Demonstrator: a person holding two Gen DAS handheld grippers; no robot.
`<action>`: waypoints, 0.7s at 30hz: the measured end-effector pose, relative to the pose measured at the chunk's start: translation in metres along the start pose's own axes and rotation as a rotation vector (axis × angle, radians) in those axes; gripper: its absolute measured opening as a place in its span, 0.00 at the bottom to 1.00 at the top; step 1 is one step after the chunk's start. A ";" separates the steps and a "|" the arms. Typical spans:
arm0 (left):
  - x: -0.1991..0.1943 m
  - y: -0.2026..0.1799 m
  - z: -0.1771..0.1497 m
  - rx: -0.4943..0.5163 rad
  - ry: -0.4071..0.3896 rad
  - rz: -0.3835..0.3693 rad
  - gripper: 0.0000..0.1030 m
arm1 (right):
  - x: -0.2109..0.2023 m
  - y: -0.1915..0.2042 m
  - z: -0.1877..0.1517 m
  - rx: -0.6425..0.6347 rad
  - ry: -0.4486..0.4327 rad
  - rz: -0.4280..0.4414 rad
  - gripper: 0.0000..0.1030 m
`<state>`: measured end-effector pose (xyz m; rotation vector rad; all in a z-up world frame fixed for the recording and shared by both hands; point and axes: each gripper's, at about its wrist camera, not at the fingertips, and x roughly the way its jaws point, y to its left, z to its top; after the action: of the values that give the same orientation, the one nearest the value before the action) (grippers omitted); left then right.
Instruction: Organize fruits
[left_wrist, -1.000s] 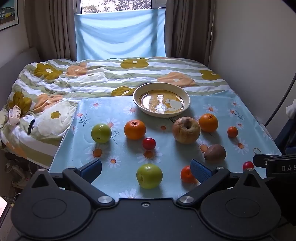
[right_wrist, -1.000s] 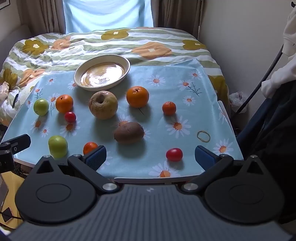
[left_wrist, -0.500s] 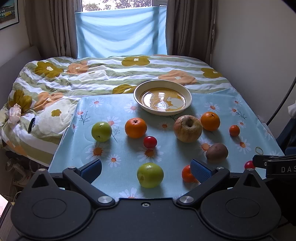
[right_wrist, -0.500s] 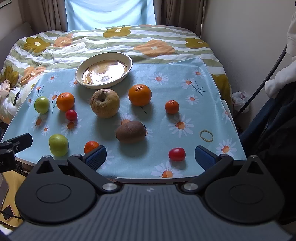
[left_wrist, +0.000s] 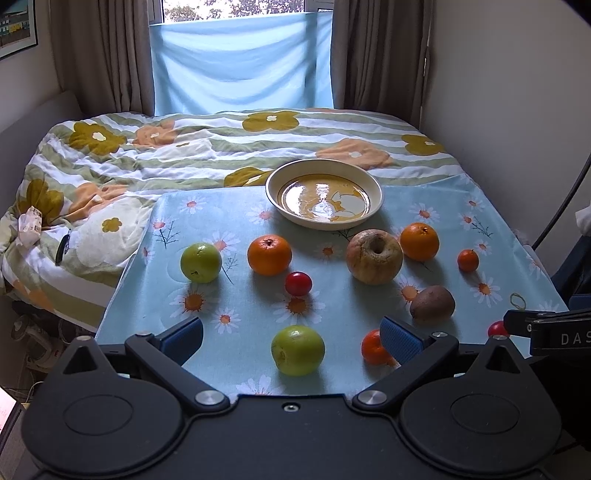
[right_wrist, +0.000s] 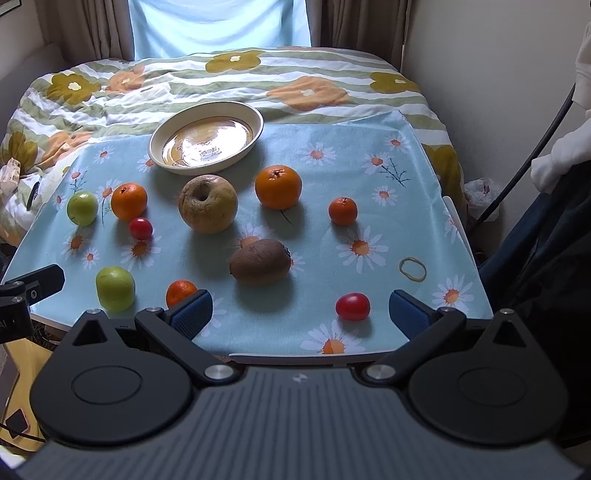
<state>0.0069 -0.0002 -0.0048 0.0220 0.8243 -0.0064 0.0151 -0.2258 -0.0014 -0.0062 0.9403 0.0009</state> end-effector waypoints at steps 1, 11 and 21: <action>0.000 0.000 0.000 -0.002 -0.003 -0.001 1.00 | 0.000 0.000 0.000 0.000 0.000 0.000 1.00; -0.002 -0.001 0.001 -0.012 -0.011 -0.004 1.00 | 0.000 -0.002 0.000 0.002 -0.001 0.006 1.00; -0.002 -0.001 0.000 -0.013 -0.010 -0.006 1.00 | -0.001 -0.002 0.001 0.004 -0.001 0.007 1.00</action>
<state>0.0060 -0.0007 -0.0033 0.0070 0.8147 -0.0063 0.0157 -0.2279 -0.0002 0.0007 0.9395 0.0053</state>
